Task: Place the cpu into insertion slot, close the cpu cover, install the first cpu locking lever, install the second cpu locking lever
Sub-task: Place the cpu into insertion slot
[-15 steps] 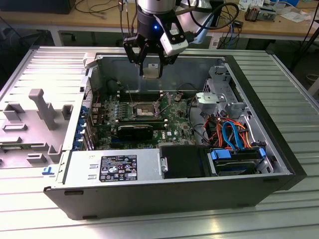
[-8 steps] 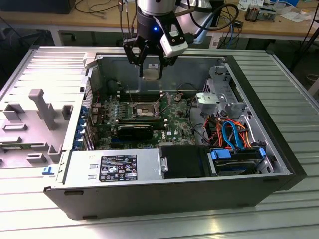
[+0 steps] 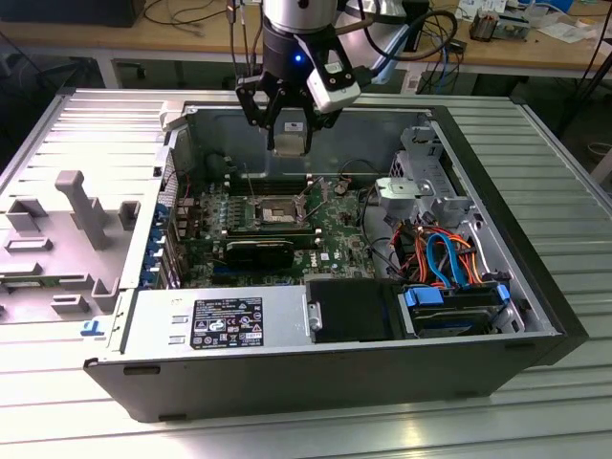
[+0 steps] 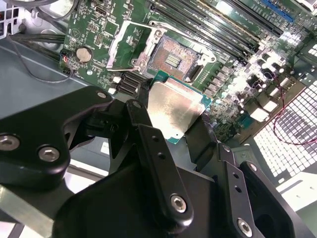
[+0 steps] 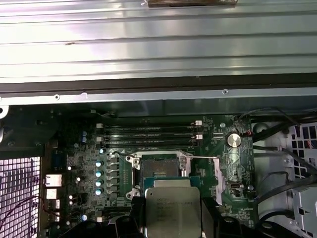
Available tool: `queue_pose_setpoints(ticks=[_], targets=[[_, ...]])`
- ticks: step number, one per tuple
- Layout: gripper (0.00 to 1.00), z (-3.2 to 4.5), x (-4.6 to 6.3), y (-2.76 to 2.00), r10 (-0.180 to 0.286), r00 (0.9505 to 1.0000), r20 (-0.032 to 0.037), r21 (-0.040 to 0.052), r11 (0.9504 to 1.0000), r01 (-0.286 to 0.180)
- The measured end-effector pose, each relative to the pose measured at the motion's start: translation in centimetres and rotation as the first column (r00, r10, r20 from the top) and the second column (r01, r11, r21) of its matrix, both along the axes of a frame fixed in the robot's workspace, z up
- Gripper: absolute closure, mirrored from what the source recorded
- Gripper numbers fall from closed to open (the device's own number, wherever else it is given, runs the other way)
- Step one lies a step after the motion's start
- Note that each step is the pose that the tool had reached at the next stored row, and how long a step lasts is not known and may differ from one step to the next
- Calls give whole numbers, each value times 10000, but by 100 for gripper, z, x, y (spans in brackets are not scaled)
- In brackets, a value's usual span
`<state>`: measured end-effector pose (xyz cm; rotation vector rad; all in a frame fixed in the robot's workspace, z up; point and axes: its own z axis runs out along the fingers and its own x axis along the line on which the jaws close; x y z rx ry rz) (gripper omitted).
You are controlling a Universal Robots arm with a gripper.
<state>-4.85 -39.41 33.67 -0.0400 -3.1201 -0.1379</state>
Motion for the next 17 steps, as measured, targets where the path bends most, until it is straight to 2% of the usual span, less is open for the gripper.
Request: queue_pose_setpoints(ticks=[17], targets=[[45,-50,-1,-24,0,10000,-1,-8,10000,0]])
